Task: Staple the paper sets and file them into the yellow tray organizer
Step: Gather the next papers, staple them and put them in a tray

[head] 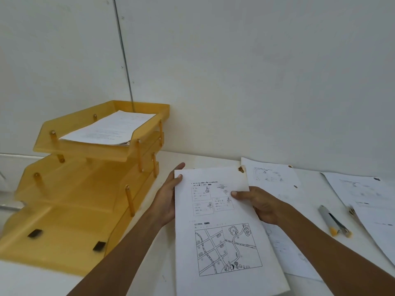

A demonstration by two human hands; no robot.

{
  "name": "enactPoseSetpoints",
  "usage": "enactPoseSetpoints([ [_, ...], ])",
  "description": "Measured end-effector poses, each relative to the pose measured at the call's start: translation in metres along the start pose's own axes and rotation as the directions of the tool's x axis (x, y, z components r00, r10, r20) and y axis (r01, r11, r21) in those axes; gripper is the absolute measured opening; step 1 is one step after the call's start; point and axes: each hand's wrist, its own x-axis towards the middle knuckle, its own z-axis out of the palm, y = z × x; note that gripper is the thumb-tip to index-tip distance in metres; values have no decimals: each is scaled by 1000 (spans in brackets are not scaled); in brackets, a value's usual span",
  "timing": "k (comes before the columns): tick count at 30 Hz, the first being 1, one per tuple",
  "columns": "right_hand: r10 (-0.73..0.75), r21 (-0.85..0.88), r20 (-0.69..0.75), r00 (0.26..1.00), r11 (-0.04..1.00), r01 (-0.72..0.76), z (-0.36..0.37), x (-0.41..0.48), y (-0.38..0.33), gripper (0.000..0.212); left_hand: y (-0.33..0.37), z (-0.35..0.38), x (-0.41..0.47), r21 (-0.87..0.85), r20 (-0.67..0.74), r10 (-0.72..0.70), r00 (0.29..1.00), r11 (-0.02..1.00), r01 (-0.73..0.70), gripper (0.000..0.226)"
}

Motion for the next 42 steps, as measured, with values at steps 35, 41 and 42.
enactPoseSetpoints([
  [35,-327,-908,-18,945,400,122,49,51,-58,17,-15,5,-19,279,-67,-92,993,954,107,30],
  [41,-315,-909,-47,948,407,91,47,54,-46,19,-31,-1,-18,307,-75,-100,992,944,118,28],
  [42,-312,-910,-40,949,404,94,46,54,-45,20,-34,0,-18,320,-86,-96,992,940,119,28],
])
